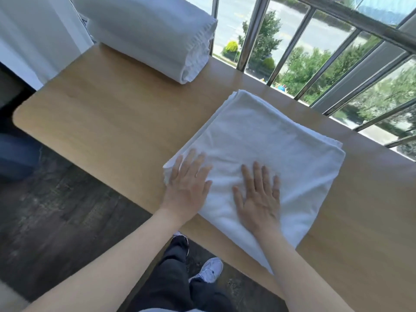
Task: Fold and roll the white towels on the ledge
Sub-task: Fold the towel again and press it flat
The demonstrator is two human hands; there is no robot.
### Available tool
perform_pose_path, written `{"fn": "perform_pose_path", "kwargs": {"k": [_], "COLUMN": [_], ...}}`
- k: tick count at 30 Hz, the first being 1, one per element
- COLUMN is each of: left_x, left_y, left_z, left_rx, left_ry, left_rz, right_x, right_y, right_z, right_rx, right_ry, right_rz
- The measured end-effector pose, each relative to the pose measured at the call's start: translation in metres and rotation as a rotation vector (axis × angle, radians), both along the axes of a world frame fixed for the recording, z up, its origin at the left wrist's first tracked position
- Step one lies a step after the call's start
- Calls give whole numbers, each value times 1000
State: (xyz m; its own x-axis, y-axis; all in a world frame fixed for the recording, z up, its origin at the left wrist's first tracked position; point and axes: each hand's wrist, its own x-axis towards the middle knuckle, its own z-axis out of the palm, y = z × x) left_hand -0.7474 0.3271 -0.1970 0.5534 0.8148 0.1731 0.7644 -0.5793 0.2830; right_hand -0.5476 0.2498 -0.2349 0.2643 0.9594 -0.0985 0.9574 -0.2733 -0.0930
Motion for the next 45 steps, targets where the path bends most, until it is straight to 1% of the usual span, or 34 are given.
{"fn": "perform_pose_path", "kwargs": {"k": [2,3,4,6,10,12,14,17,22,26,28,31,33,35,36,39,40,42,45], "left_x": [17,23,27,26,15,10,8,11,35,64,84,119,137,146,146,134,125,105,93], "left_y": [-20,-27,-29,-26,-4,17,43,87,149,191,212,230,230,217,206,150,129,95,84], "left_z": [-8,-15,-22,-30,-36,-37,-37,-35,-36,-35,-32,-26,-25,-24,-23,-24,-23,-26,-35], "left_rx": [-201,-280,-315,-284,-187,-177,-156,-140,-189,-182,-198,-222,-182,-150,-161,-280,-308,-300,-241], "left_ry": [113,166,196,212,225,271,334,366,379,391,392,400,375,329,296,135,108,117,138], "left_rz": [-78,-62,-31,-16,-92,-133,-156,-95,-15,-36,-36,-28,-49,-81,-97,-141,-160,-183,-159], "right_x": [-4,-6,-7,-9,-10,4,26,46,37,16,1,-18,-22,-20,-19,-19,-19,-19,-15], "right_y": [0,-1,-2,-3,-1,2,-1,-8,2,27,41,60,70,77,77,75,75,73,63], "right_z": [1,2,3,6,13,19,22,24,12,8,6,0,-3,-5,-6,-5,-4,-4,-3], "right_rx": [27,42,55,65,113,205,273,267,303,287,298,344,377,380,376,378,368,336,314], "right_ry": [12,19,30,58,125,143,116,44,68,12,-1,29,32,6,-12,-25,-19,-14,-20], "right_rz": [-13,-20,-26,-40,-78,-20,46,75,158,49,-75,-283,-391,-422,-420,-413,-409,-395,-346]}}
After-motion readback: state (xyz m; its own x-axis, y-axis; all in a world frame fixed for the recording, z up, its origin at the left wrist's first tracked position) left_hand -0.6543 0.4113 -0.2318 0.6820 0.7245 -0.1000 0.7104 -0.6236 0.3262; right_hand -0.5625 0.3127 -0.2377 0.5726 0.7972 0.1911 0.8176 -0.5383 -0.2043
